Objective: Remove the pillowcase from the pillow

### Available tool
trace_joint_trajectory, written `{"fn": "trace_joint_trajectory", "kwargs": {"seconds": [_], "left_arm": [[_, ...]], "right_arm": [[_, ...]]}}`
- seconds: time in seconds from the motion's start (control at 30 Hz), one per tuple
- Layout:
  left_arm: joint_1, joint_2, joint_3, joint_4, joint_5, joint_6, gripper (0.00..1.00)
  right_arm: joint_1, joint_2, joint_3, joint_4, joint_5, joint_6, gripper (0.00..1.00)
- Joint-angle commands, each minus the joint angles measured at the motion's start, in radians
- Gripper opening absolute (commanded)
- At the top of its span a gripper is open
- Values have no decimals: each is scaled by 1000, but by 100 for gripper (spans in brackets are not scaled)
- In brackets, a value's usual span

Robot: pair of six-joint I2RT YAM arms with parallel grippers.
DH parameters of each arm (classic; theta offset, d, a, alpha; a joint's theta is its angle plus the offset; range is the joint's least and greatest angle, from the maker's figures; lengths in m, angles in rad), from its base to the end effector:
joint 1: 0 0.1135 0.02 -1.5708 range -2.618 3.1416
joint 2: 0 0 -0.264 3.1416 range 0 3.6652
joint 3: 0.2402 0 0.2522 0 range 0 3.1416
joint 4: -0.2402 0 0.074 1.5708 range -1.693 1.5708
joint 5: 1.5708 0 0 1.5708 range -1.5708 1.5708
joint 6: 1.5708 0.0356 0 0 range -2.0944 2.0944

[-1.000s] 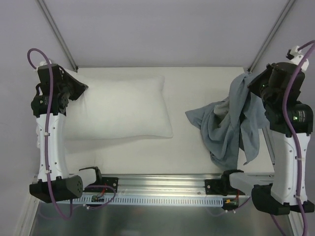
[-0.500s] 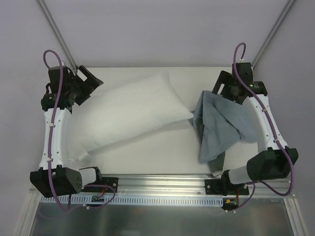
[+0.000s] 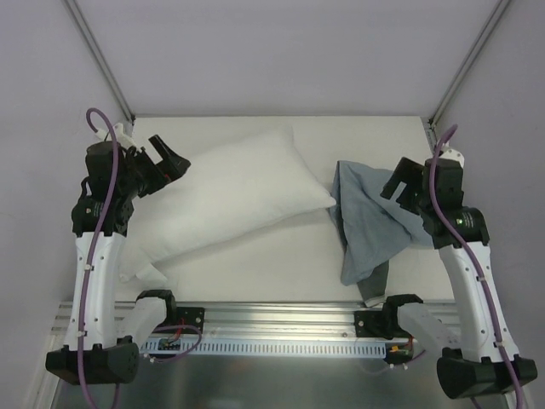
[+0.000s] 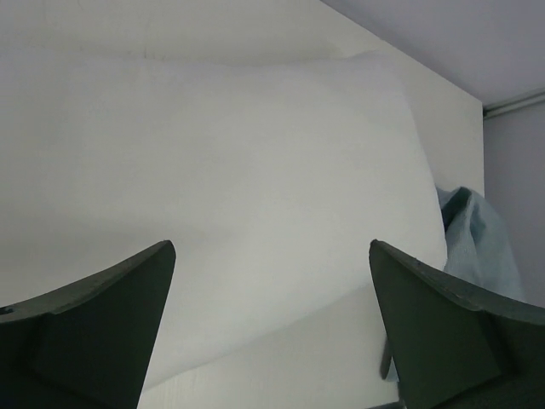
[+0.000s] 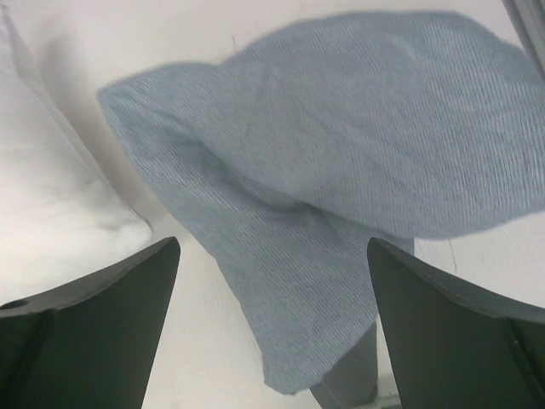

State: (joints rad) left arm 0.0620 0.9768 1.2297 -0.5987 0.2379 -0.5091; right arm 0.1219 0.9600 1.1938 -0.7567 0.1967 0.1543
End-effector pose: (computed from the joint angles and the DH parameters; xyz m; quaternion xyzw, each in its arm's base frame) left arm 0.1967 0.0038 0.4149 -0.1634 0.7988 -0.2212 0.5351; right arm 0.1868 0.0159 0.3905 0.0631 0.8608 -0.0157 0.5048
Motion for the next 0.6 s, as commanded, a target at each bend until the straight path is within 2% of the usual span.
{"fn": "trace_joint_trajectory", "kwargs": {"seconds": [0.0, 0.27, 0.57], "left_arm": [[-30, -65, -70, 20, 47, 64, 99], [-93, -144, -222, 46, 115, 135, 99], [-125, -201, -380, 76, 152, 130, 99]], "right_arm": [[-2, -72, -135, 13, 62, 37, 96], [-2, -262, -394, 62, 93, 85, 96], [-4, -322, -477, 69, 122, 119, 96]]}}
